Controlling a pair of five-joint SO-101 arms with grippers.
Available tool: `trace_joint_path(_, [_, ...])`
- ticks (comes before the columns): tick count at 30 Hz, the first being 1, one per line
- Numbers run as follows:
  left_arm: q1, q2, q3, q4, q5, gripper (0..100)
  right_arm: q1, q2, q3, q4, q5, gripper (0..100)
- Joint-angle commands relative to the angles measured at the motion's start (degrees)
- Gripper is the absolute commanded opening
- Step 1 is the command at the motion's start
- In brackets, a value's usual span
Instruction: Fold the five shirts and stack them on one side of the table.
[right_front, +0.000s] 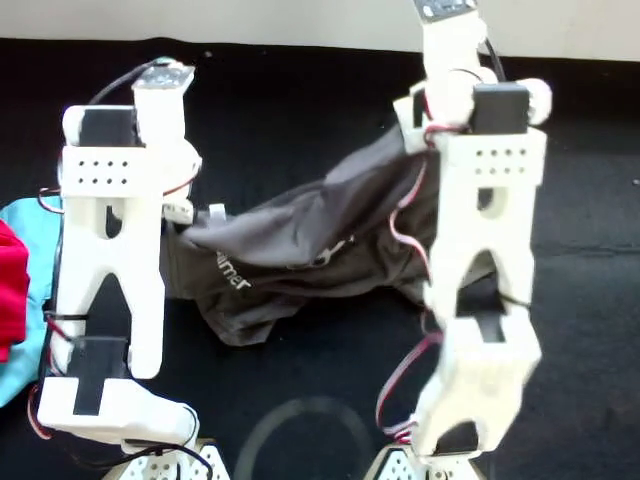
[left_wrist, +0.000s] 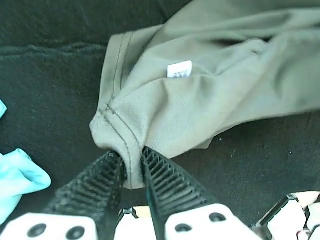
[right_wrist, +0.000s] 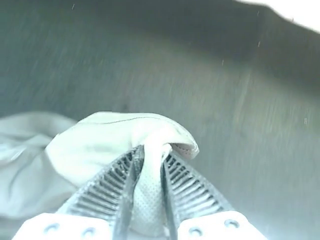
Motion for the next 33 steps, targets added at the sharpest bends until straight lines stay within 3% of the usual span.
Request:
trace_joint_path(1, [0.92, -4.09, 5.23, 0.7, -0.35, 1, -0.84, -17.98, 25.63, 0.22, 0.7, 0.6])
trace_joint_path(11, [0.66, -8.22, 27.65, -0.26, -4.92, 1, 0.75, -45.32, 78.46, -14.11, 2.29, 0.6])
trace_joint_path(19, [0.66, -6.2, 39.43, -11.6, -4.92, 1, 6.73, -55.6, 104.75, -23.25, 10.64, 0.6])
trace_joint_path(25, [0.66, -3.56, 40.84, -13.63, -4.92, 1, 10.68, -57.71, 108.79, -20.88, 19.78, 2.1])
trace_joint_path(30, [0.66, -3.56, 40.84, -13.63, -4.92, 1, 10.77, -57.71, 97.54, -10.24, 20.04, 19.5])
trace_joint_path(33, [0.66, -3.56, 40.84, -13.63, -4.92, 1, 11.03, -57.71, 87.87, -7.34, 19.78, 19.0])
